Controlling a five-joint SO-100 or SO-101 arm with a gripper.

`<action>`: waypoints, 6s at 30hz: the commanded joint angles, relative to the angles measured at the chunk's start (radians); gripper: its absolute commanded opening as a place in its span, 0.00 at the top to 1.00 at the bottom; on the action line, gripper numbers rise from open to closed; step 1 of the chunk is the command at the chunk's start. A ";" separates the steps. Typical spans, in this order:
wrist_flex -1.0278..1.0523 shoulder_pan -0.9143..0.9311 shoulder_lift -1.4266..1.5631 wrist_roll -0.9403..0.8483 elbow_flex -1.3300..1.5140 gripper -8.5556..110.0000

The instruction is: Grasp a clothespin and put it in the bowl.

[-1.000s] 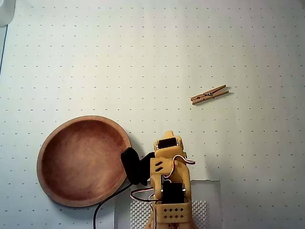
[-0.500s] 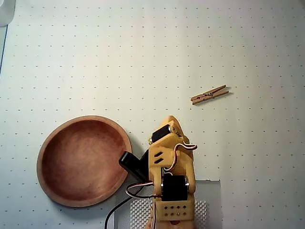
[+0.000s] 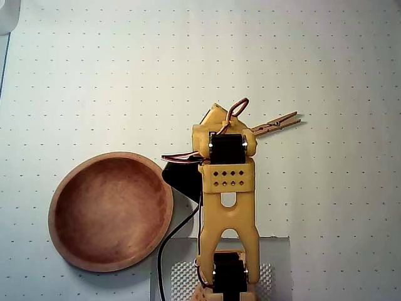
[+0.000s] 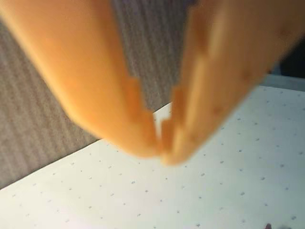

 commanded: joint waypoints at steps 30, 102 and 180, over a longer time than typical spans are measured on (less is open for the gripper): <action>0.127 0.092 -0.446 -0.548 -0.169 0.96; 0.132 0.198 -1.169 0.100 -0.936 0.95; 0.129 0.316 -1.443 0.193 -1.055 0.57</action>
